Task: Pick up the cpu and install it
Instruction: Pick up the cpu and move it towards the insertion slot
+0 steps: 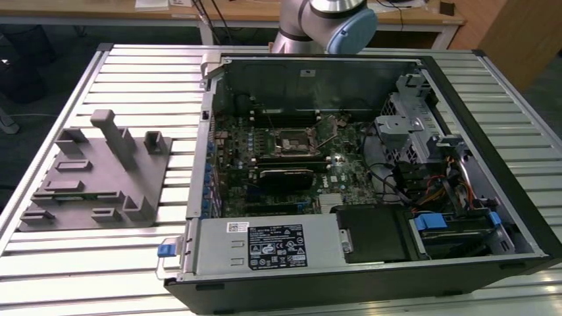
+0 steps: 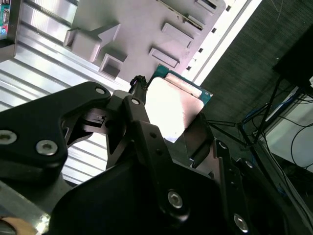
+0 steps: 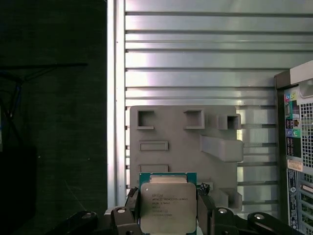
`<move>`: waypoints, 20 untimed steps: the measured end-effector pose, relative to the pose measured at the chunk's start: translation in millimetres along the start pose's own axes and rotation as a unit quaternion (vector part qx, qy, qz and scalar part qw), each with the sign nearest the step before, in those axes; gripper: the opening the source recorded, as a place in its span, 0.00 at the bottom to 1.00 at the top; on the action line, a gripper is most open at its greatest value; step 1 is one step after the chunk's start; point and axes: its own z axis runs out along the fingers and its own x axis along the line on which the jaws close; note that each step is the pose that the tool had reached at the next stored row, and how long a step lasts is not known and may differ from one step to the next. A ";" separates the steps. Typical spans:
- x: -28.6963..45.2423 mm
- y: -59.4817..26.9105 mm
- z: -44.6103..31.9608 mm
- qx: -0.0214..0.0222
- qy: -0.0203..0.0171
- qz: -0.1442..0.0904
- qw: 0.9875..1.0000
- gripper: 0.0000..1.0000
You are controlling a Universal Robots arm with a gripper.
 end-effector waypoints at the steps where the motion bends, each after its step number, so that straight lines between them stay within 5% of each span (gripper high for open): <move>1: -1.5 0.1 0.0 0.000 0.000 0.000 1.000 0.55; 8: -14.6 0.4 0.6 0.000 0.000 0.000 1.000 0.55; 9: -22.3 0.7 0.8 0.000 0.000 0.000 1.000 0.55; 20: -41.6 1.2 1.6 0.000 0.000 0.000 1.000 0.55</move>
